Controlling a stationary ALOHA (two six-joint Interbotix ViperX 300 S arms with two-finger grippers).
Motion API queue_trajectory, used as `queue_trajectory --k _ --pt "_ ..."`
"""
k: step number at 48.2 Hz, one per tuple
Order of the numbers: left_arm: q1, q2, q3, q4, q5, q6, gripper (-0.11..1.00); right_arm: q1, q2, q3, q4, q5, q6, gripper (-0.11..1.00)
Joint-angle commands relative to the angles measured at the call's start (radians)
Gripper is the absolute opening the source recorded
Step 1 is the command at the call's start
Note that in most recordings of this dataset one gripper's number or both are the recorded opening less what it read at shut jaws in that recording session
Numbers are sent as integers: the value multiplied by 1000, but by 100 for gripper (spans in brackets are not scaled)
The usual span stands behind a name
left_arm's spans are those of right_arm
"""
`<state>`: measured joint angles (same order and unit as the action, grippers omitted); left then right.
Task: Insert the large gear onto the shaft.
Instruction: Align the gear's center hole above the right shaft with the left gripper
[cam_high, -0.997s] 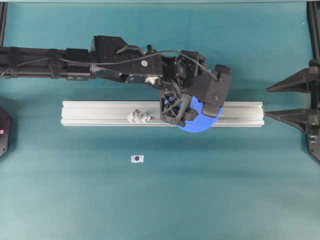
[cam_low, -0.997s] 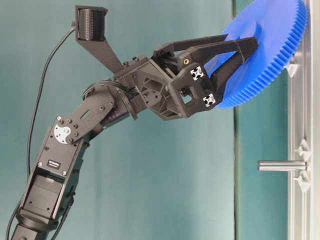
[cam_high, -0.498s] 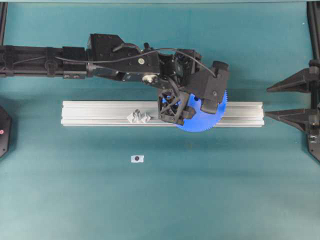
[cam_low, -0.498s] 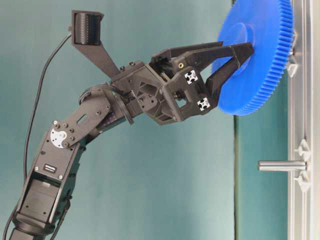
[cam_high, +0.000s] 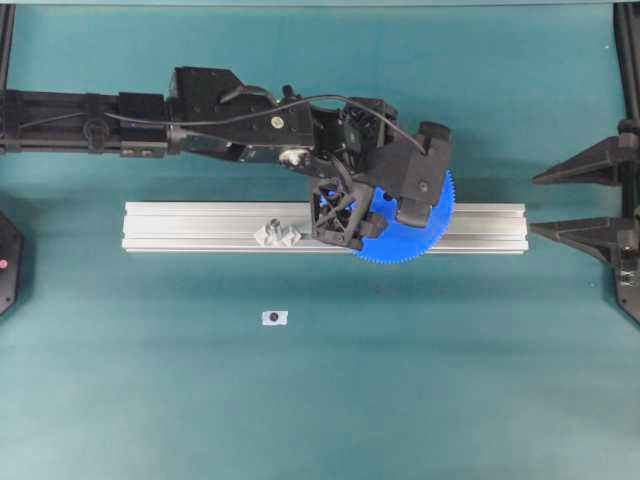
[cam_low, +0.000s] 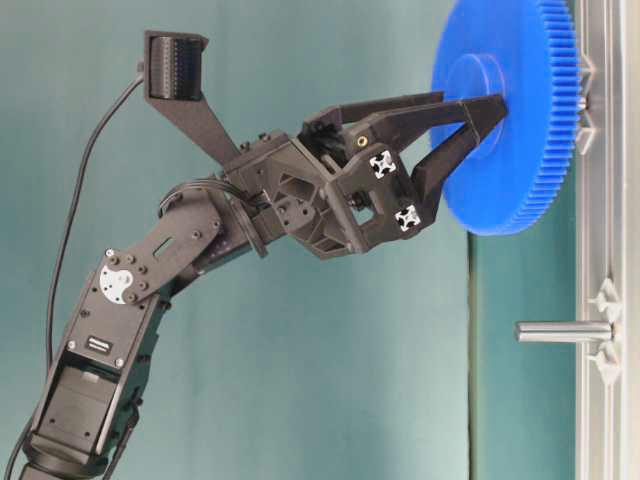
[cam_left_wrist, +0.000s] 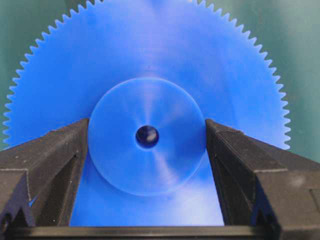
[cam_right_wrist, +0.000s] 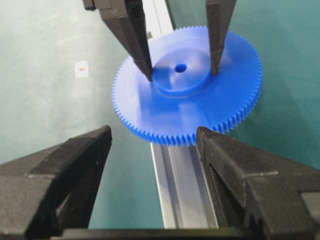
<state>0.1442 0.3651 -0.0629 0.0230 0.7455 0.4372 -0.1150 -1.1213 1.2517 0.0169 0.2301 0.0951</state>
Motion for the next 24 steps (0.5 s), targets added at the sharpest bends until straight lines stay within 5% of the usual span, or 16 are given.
queue_trajectory --k 1,24 --pt "31 -11 -5 6 15 -2 78 -2 8 -14 0 -9 11 76" --pt "57 14 -40 6 9 0 79 -2 6 -18 -2 -9 11 76"
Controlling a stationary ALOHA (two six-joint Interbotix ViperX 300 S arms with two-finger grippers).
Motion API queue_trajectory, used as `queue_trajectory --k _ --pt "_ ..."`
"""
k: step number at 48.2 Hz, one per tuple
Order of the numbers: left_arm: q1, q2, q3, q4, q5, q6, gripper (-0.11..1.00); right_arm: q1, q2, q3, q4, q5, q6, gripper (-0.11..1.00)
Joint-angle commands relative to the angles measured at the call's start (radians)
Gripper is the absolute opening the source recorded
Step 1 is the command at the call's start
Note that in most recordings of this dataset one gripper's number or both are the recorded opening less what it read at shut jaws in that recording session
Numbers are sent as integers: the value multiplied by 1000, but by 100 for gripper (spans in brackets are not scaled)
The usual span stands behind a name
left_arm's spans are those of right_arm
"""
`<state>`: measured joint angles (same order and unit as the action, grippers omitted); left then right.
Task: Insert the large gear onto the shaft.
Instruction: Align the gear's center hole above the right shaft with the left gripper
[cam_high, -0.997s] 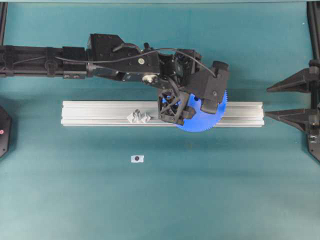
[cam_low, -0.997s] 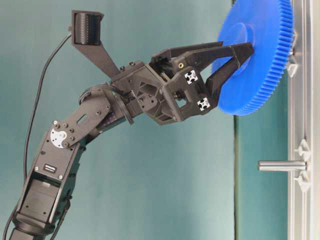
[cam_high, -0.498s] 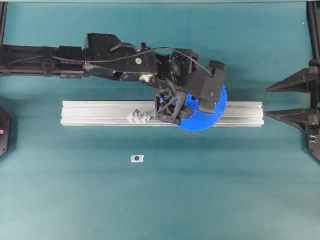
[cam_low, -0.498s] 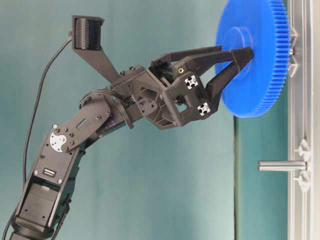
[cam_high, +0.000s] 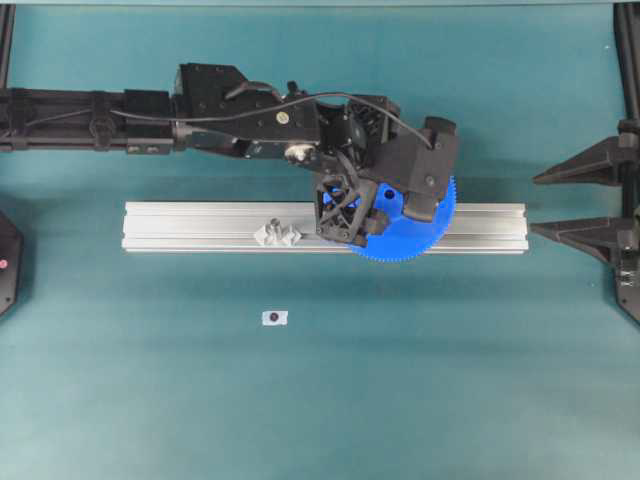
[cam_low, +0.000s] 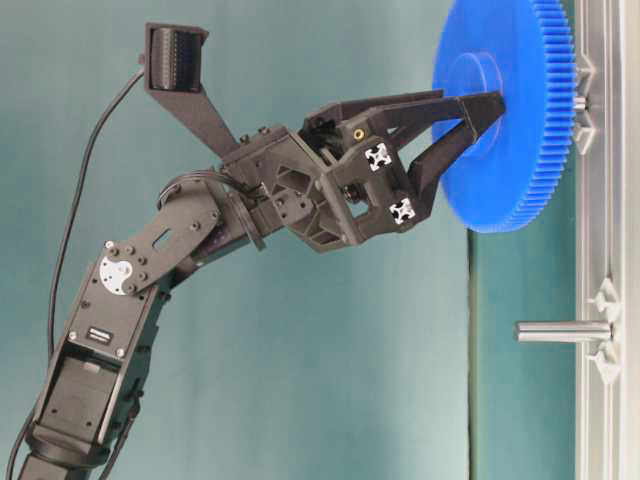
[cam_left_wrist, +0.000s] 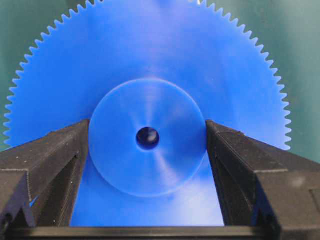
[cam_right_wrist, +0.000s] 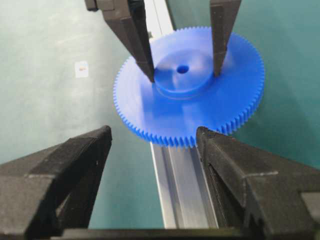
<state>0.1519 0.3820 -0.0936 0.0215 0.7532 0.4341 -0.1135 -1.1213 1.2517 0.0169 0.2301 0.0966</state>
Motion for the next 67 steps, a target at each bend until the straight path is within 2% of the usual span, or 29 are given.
queue_trajectory --k 1,31,54,67 --pt "51 -3 -9 8 3 3 79 -3 6 -18 -2 -9 9 76" --pt "77 17 -17 8 0 3 79 -3 6 -17 -2 -9 9 76" --pt "21 12 -21 6 14 -8 79 -3 6 -11 -2 -18 9 76" --pt "12 15 -44 8 31 -8 91 -3 6 -11 0 -18 9 76"
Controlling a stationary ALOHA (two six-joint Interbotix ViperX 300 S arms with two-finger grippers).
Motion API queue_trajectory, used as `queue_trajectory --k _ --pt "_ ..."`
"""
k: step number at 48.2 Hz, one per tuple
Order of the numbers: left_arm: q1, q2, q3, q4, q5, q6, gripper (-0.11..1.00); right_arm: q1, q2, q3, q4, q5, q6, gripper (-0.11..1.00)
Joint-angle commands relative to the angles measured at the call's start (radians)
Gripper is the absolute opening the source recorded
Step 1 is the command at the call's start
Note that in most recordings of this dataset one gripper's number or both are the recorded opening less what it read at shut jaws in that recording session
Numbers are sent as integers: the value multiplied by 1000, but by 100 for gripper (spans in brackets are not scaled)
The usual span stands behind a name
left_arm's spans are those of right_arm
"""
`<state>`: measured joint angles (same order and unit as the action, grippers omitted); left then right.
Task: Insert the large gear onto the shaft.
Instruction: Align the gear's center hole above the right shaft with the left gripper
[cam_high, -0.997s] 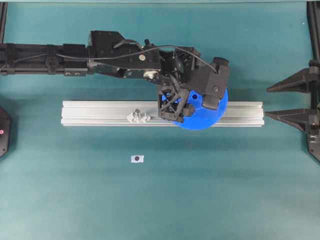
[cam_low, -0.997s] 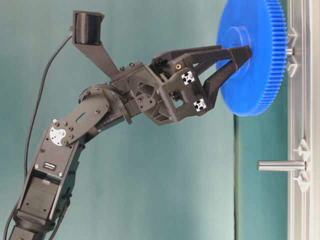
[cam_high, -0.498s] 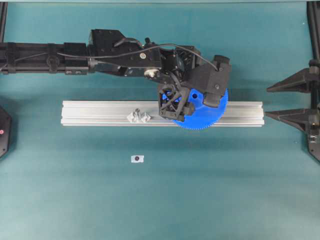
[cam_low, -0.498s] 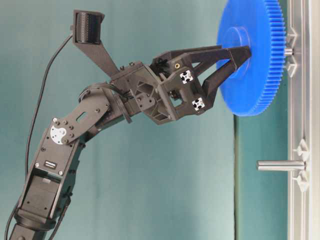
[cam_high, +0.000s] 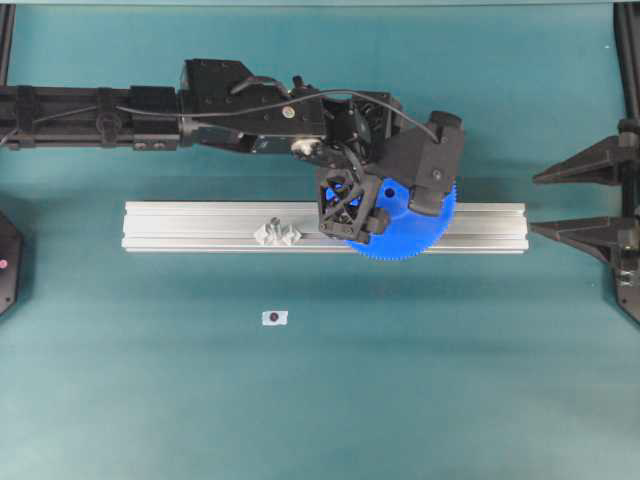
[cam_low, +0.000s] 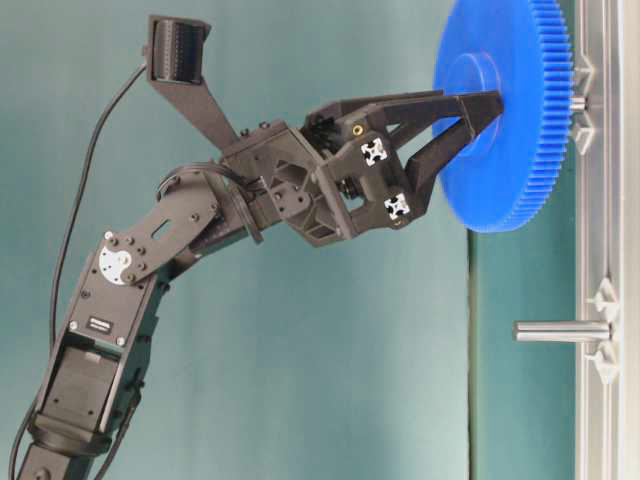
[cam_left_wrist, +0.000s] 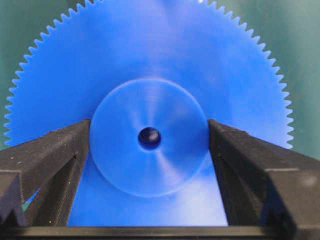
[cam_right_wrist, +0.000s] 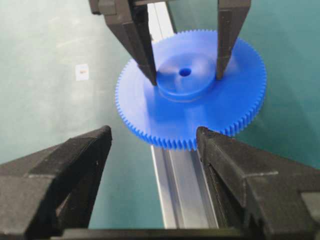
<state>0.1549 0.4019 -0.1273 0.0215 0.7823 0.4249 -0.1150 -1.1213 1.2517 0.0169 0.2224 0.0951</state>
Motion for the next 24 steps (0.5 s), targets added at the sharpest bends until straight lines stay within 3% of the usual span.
queue_trajectory --k 1,24 --pt "9 -3 -14 8 2 2 91 -2 6 -11 -2 -11 11 76" --pt "2 34 -110 8 51 6 91 -2 6 -9 -2 -11 11 76"
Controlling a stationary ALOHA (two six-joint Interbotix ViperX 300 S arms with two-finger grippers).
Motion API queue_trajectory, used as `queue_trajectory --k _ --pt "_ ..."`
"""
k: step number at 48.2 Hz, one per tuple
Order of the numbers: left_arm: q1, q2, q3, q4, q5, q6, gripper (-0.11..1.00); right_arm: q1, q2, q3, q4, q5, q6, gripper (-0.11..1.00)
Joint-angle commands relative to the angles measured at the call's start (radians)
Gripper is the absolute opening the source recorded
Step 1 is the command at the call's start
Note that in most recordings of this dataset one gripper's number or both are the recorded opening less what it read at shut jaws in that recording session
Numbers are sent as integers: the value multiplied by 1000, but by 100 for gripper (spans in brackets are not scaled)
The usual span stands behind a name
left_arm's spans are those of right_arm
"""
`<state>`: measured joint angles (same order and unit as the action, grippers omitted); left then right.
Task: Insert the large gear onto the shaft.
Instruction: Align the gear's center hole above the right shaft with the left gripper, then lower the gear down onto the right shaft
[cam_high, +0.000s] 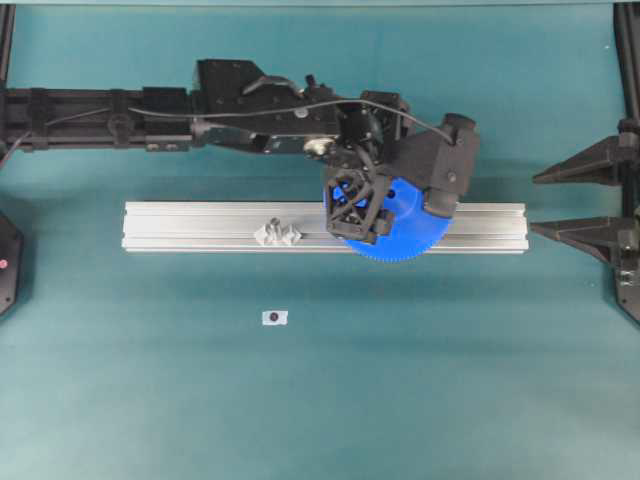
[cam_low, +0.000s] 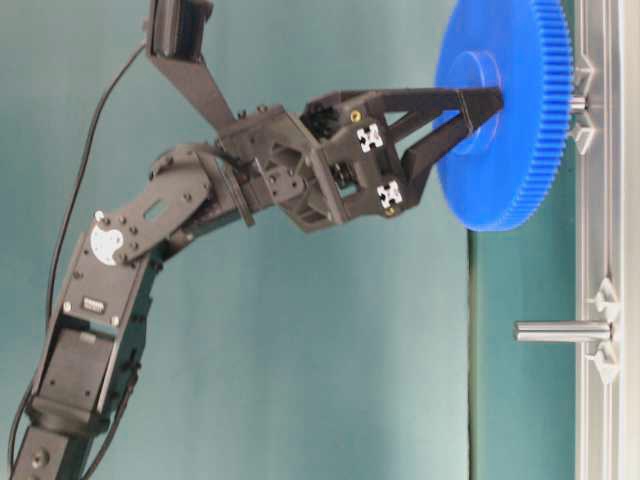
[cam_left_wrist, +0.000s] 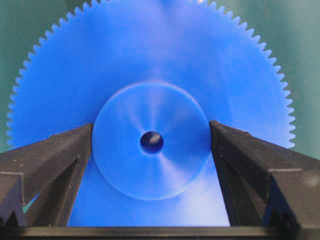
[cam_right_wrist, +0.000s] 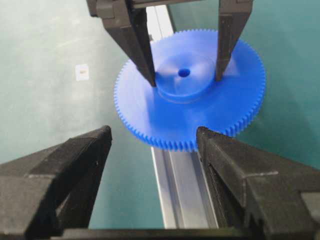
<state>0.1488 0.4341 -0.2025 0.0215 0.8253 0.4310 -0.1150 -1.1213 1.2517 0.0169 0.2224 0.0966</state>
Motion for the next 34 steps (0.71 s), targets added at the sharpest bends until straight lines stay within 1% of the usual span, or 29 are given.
queue_trajectory --k 1,22,34 --pt "8 5 -38 8 11 0 91 -2 6 -9 0 -11 9 76" --pt "8 6 -40 8 34 0 93 -2 8 -6 0 -15 9 76" --pt "9 11 -72 8 94 0 94 -2 8 -6 0 -14 9 76"
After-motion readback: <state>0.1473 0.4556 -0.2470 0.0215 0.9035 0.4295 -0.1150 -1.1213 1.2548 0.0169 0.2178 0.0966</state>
